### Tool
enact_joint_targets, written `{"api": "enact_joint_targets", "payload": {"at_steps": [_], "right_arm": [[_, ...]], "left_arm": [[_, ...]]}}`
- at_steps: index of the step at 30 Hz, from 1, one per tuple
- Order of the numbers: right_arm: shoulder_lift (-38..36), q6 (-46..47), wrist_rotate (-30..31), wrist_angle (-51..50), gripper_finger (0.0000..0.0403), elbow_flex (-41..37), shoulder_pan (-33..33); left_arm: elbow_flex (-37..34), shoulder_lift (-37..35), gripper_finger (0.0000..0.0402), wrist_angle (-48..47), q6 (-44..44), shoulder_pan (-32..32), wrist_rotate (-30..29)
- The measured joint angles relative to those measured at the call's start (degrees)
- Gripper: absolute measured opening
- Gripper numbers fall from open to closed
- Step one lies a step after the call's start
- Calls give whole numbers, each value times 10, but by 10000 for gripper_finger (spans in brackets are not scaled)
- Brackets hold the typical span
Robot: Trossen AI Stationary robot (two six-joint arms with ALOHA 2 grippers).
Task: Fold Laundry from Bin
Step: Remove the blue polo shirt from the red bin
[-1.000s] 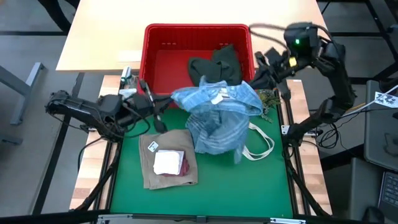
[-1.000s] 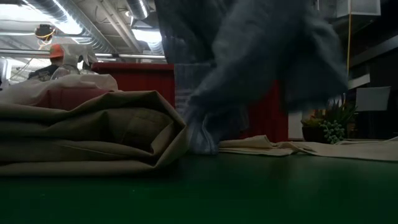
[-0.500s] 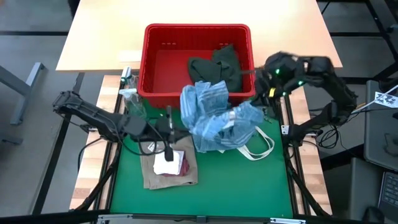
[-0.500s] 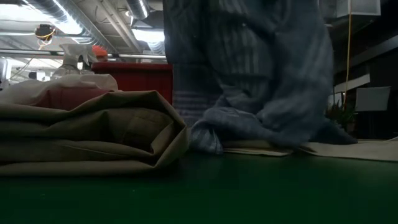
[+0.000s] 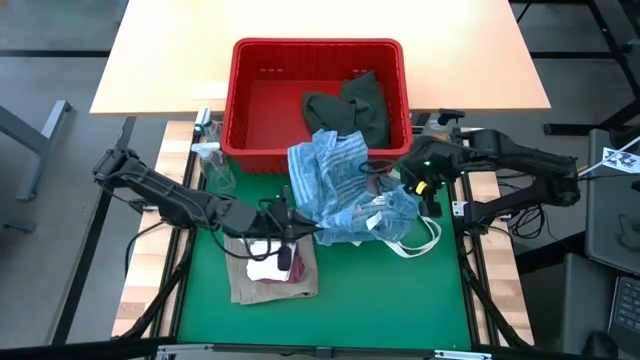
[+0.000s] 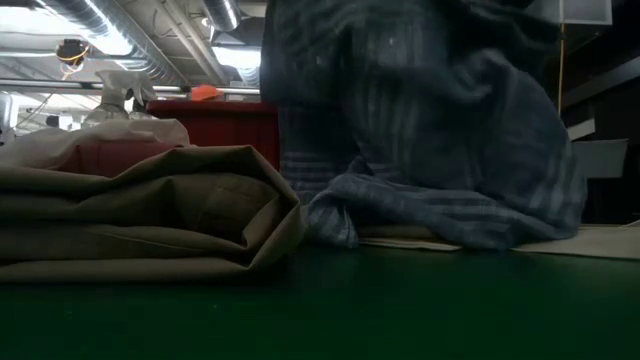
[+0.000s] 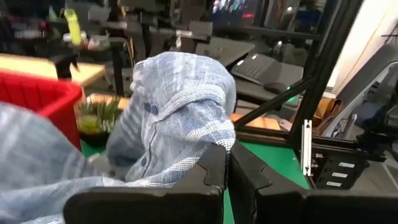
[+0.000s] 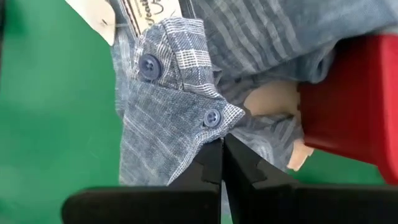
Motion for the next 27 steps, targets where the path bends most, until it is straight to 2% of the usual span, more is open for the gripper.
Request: {"api": "enact_joint_targets", "payload": {"at_steps": [11, 14, 22, 27], "right_arm": [[41, -2, 30, 5, 10, -20, -1], [53, -2, 30, 4, 42, -20, -1], [76, 12, 66, 5, 169, -20, -1], [78, 13, 38, 4, 211, -18, -1]], "left_arm": [[0, 65, 0, 3, -38, 14, 0], [0, 75, 0, 3, -38, 16, 0], [0, 77, 0, -2, -37, 25, 0], [0, 77, 0, -10, -37, 38, 0]]}}
